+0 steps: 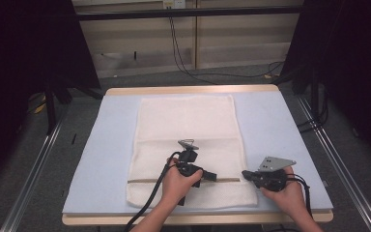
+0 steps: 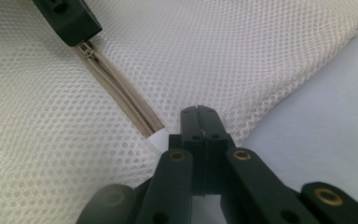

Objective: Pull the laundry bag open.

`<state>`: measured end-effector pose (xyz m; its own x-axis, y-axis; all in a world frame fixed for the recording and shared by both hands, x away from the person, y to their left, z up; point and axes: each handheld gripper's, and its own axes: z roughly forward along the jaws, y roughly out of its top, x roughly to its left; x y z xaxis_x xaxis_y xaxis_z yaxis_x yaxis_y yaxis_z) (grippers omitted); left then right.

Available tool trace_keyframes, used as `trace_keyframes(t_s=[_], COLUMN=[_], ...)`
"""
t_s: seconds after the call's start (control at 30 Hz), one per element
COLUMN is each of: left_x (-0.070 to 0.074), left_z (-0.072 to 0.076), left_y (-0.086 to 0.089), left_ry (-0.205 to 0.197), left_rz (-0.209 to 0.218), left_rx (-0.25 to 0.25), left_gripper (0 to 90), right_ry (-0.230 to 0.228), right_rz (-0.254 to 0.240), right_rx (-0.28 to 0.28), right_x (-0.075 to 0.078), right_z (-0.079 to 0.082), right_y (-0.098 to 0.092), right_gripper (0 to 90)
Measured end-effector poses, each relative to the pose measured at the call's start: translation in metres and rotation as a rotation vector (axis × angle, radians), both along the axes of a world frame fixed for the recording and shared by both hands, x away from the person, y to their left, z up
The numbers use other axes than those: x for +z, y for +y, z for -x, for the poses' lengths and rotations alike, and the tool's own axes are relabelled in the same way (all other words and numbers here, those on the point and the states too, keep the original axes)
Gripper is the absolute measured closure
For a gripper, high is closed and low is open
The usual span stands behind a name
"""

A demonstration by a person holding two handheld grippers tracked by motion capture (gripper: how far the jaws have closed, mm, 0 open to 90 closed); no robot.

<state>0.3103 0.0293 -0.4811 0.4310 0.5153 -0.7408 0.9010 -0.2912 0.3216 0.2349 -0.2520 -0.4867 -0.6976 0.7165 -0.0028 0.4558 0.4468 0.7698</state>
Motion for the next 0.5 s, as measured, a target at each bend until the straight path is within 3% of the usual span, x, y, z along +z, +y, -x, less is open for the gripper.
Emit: trace_keyframes(t_s=[0.5], left_x=[0.0], left_z=[0.0], left_y=[0.005], left_ry=[0.006], left_rz=[0.003], left_rx=[0.003], left_gripper=[87.4], right_ry=[0.0], right_rz=[0.0], right_rx=[0.0], right_x=[0.0], right_z=[-0.0001], right_y=[0.0], right_gripper=[90.0])
